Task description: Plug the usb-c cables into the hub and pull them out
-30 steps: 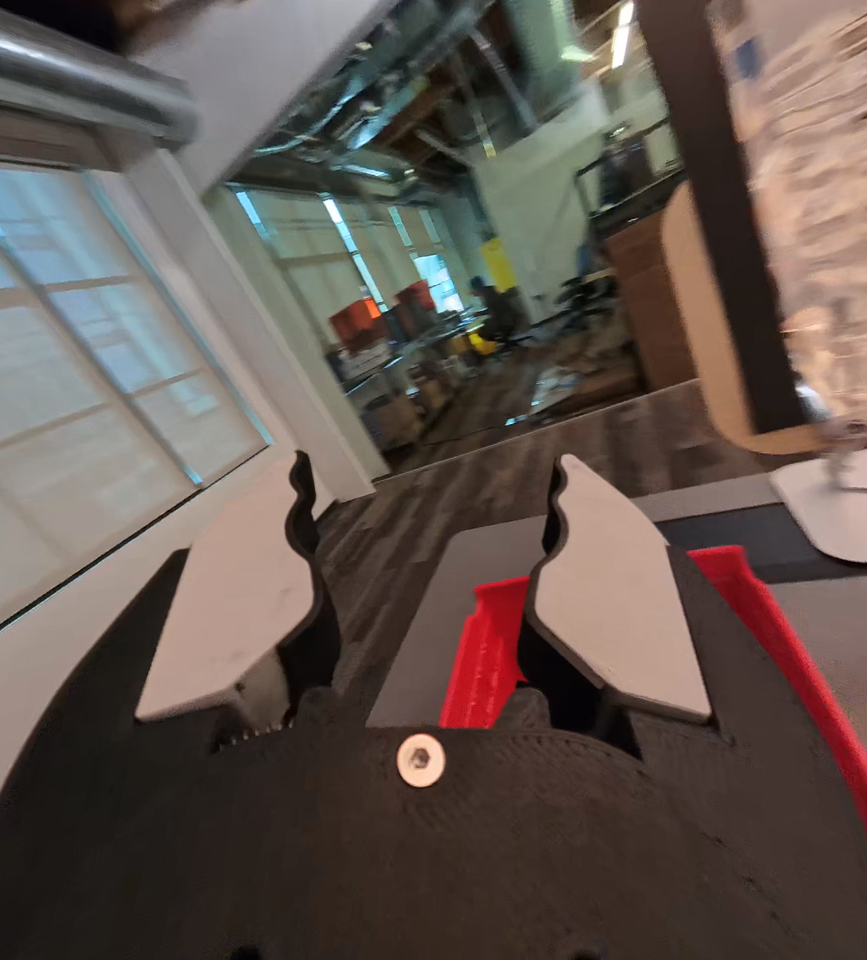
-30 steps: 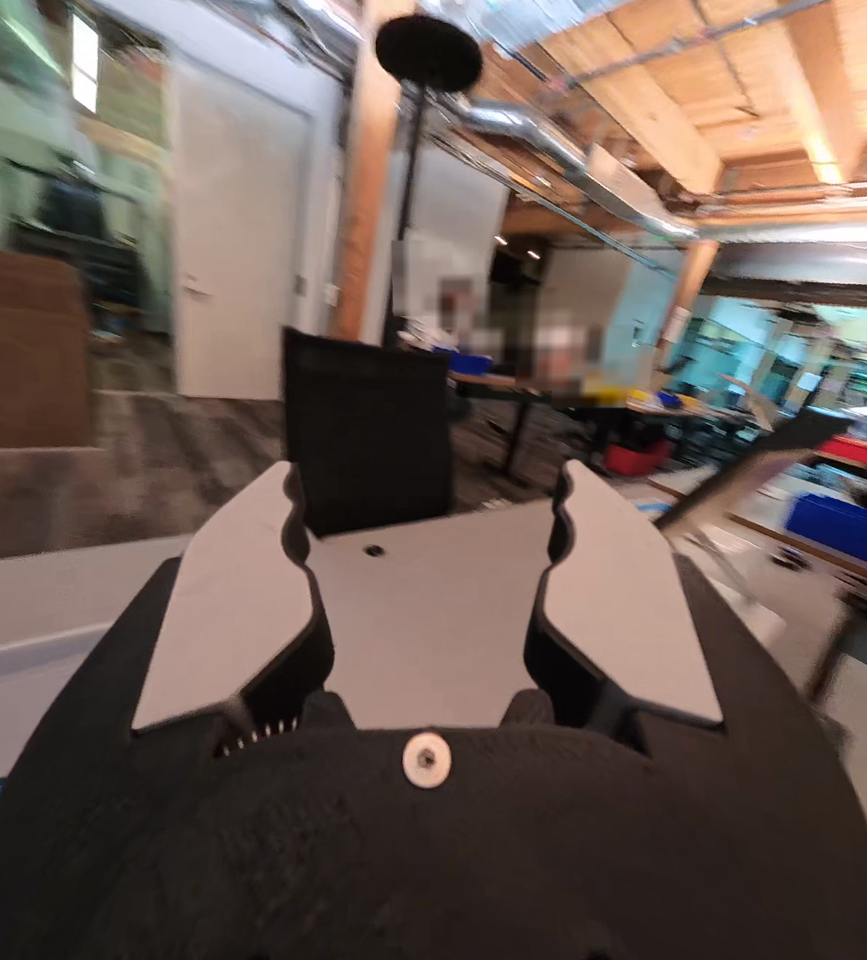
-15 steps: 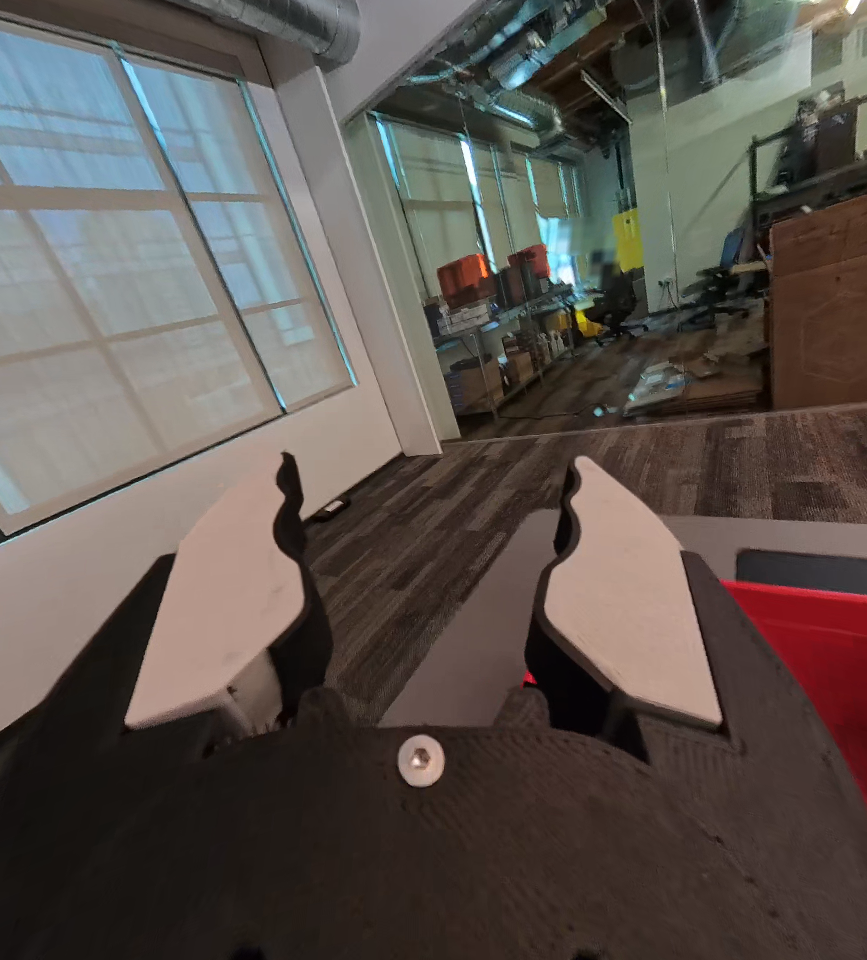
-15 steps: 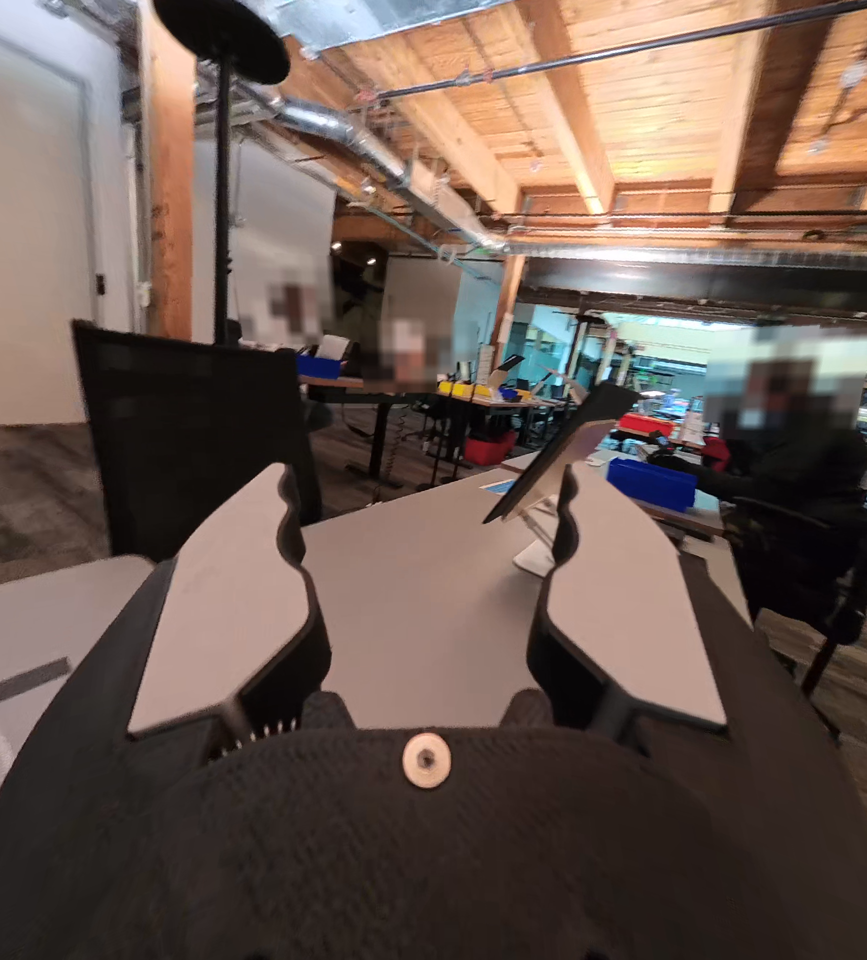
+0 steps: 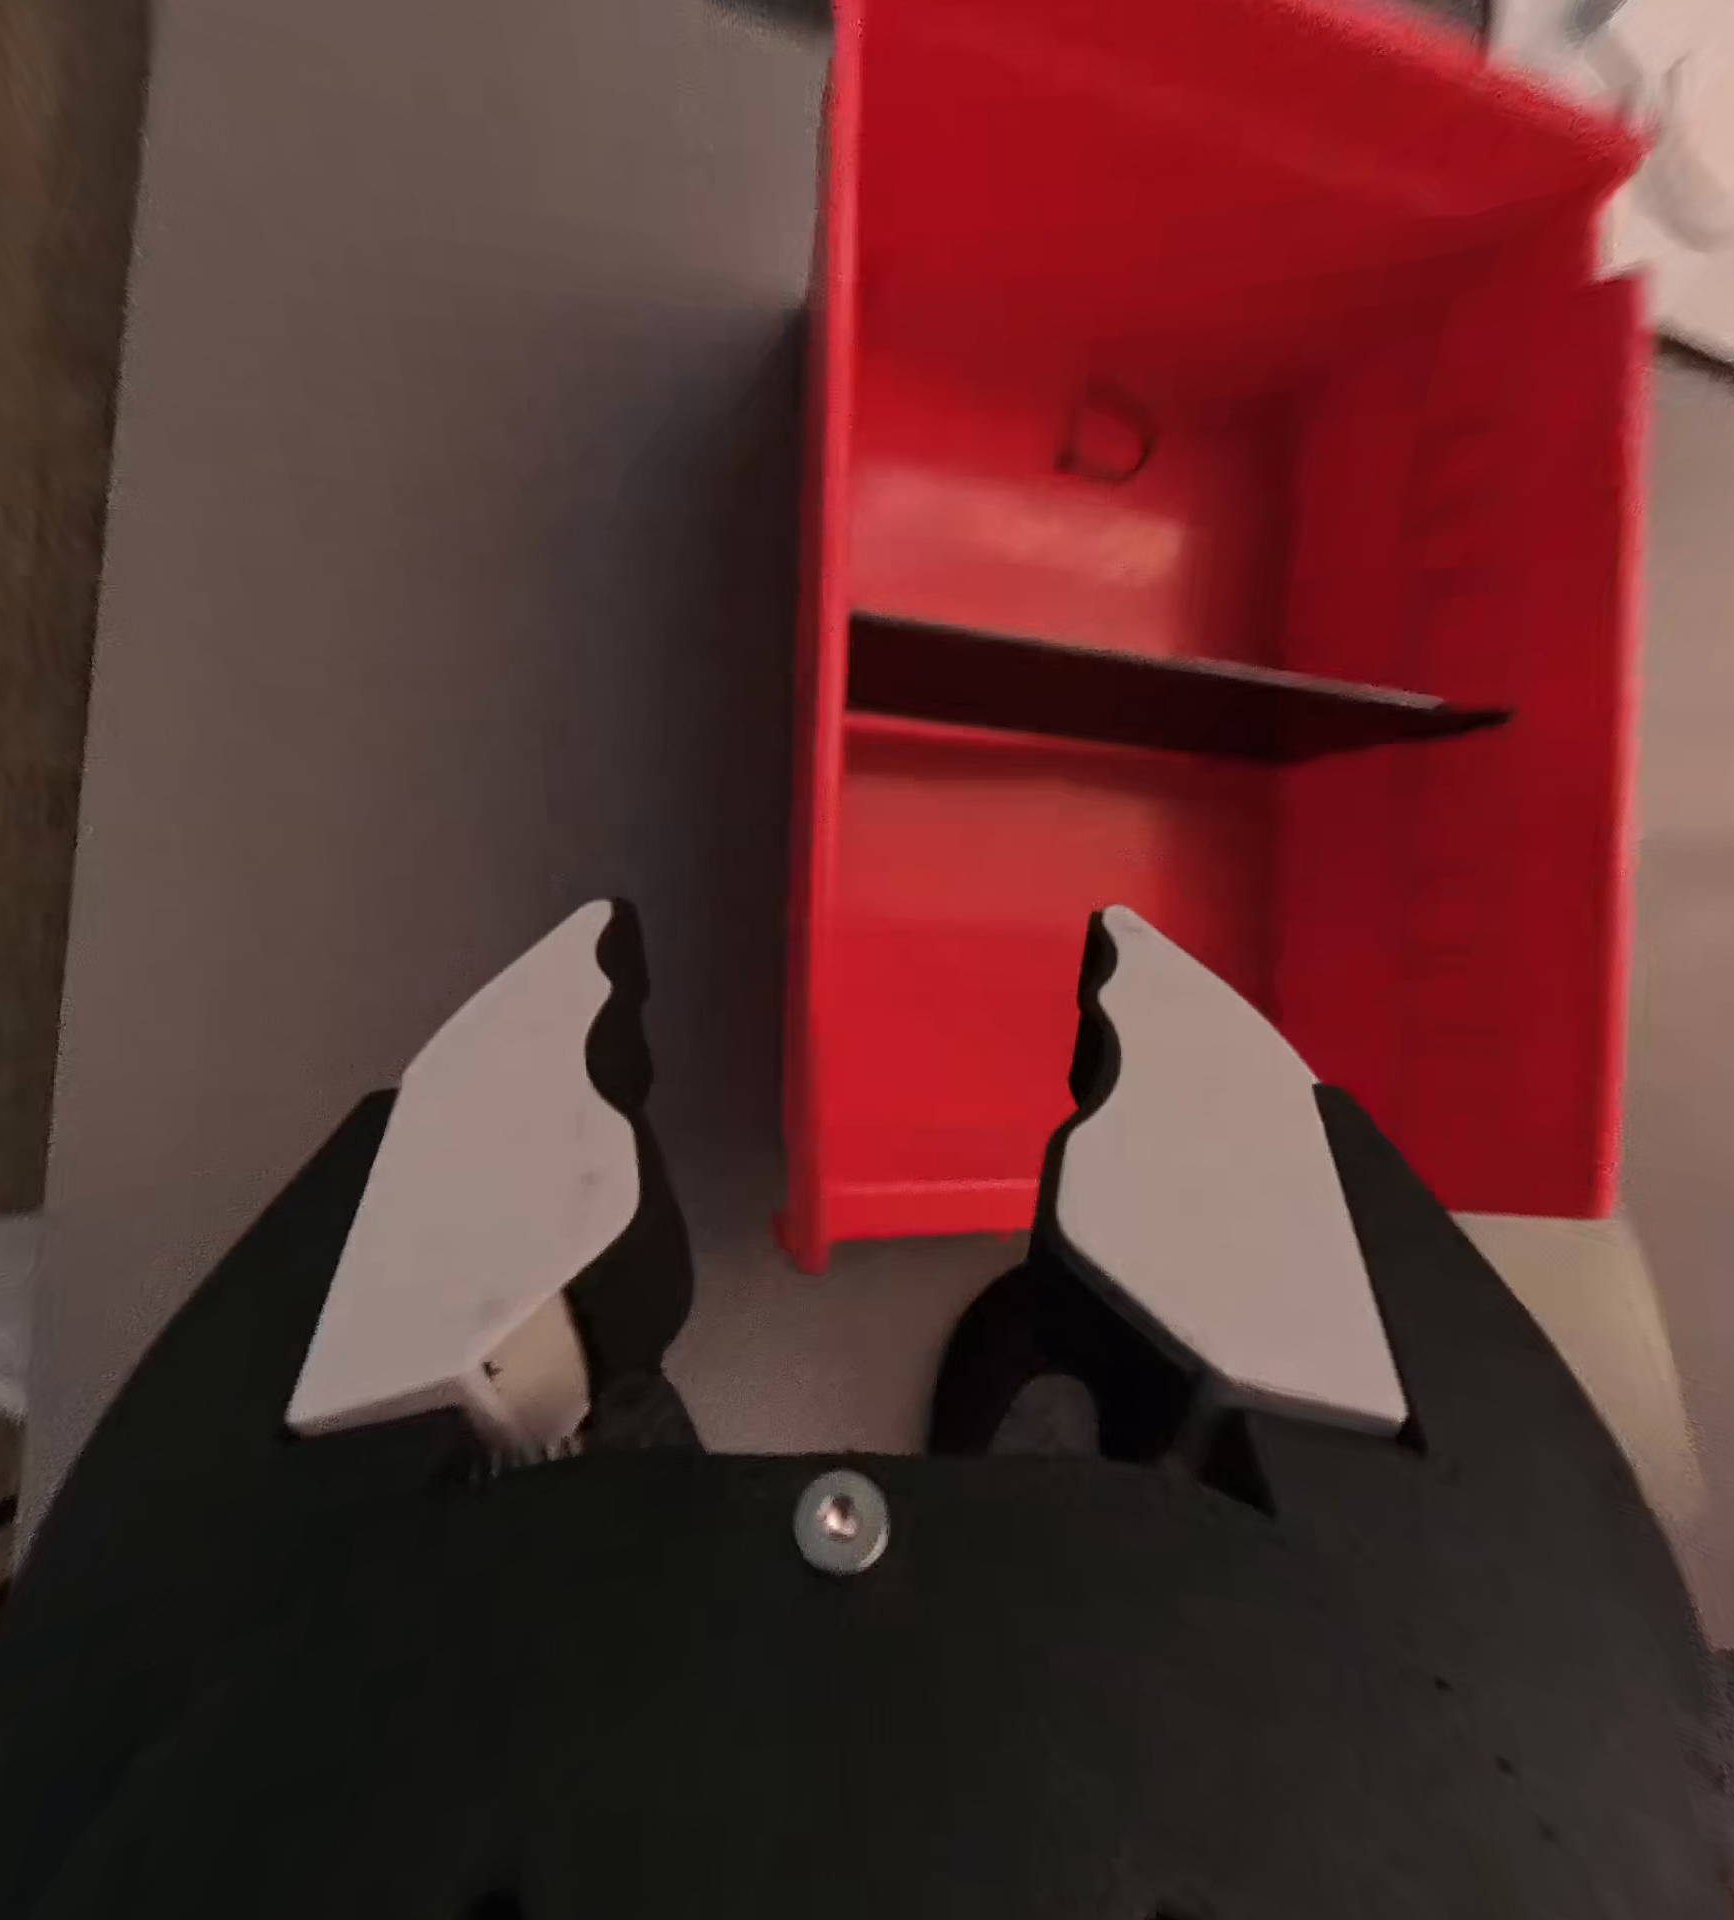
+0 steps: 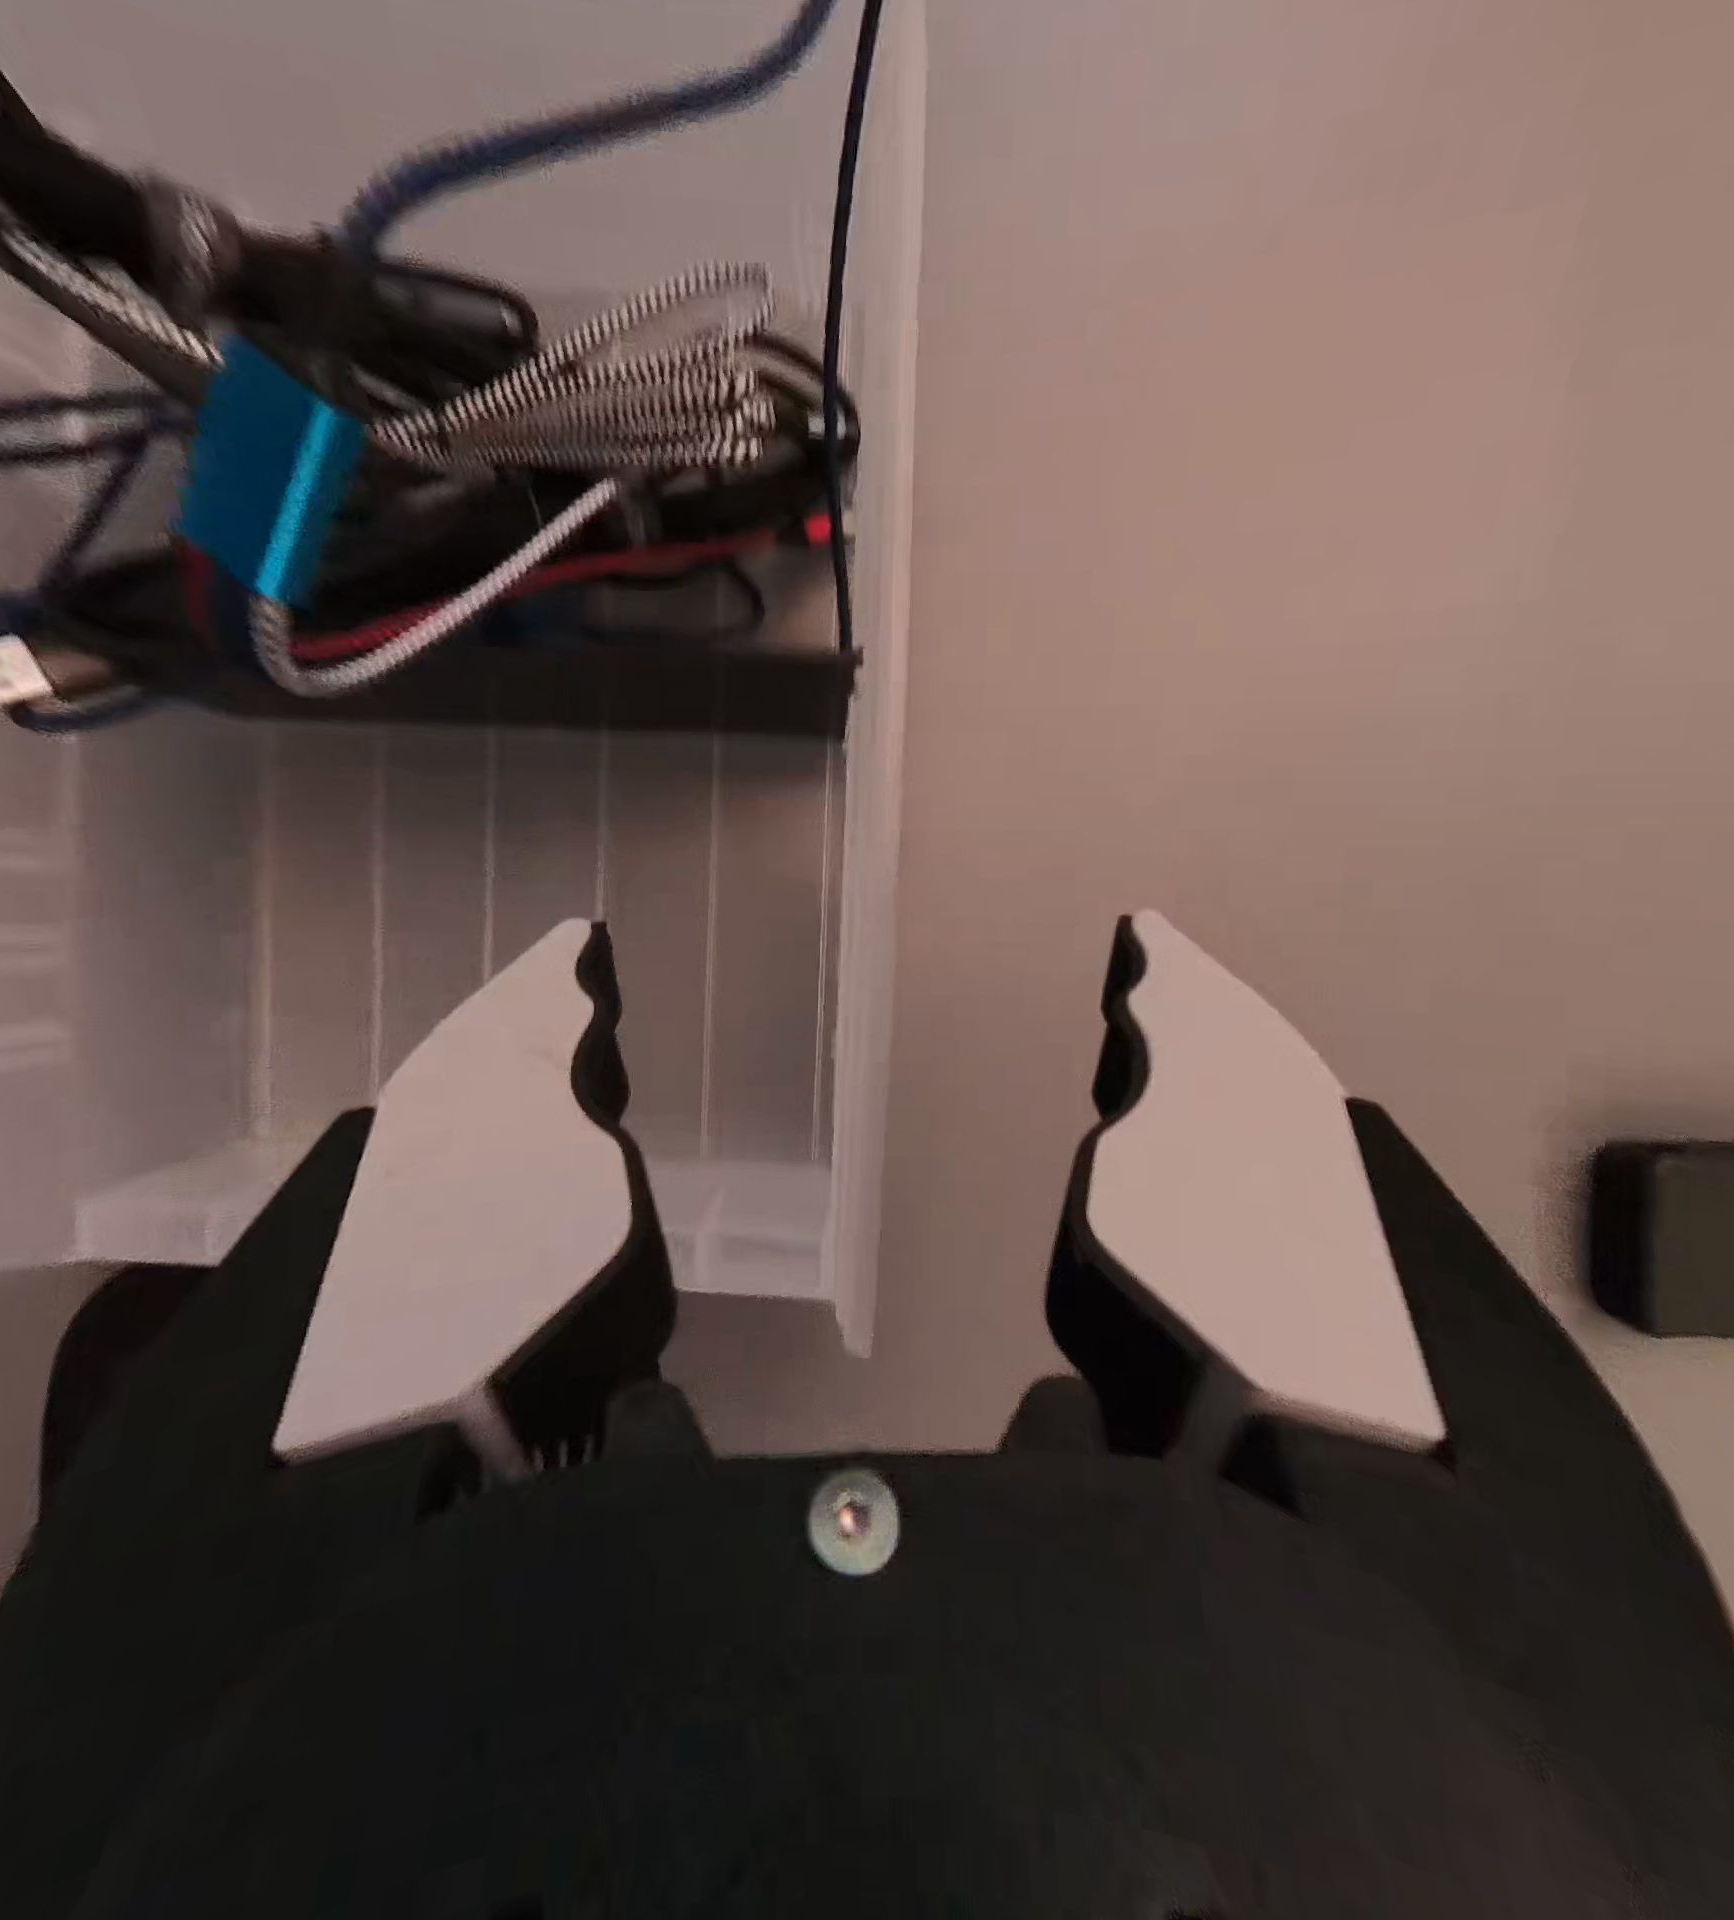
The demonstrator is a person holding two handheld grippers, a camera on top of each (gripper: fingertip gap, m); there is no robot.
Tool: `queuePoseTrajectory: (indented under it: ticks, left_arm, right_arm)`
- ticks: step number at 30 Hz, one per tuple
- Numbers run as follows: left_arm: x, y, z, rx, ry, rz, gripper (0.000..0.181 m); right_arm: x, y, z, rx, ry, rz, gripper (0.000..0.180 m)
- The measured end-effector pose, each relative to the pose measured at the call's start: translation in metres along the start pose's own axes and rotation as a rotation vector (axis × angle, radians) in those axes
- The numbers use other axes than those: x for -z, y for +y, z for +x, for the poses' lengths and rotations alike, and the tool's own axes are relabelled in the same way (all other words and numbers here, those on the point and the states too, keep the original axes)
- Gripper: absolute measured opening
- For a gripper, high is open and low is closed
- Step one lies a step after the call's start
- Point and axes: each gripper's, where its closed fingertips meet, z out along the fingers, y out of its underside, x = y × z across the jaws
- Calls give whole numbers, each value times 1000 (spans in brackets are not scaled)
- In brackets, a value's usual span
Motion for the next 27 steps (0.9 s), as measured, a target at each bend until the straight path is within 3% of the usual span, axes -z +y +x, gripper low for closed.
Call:
queuePoseTrajectory:
  ticks: [6, 10, 15, 17, 20, 27]
  left_arm:
    - [-23, 24, -15, 39, 9, -141, 76]
    - [-36, 33, -19, 34, 2, -206, 76]
    - [-48, 42, -13, 17, 31, -277, 63]
    - [-54, 51, -11, 12, 50, -334, 54]
    - [-59, 62, -4, 15, 102, -414, 30]
    - [-59, 73, -3, -202, -37, -527, 11]
  right_arm:
    - [-31, 27, -14, -23, -148, -171, 75]
    - [-45, 52, -26, -76, -280, -328, 43]
    - [-50, 62, -20, 1, -200, -405, 25]
    - [-50, 66, -21, 21, -183, -441, 11]
    - [-49, 71, -35, 119, -197, -487, 12]
    - [-47, 77, -72, 133, -238, -633, 17]
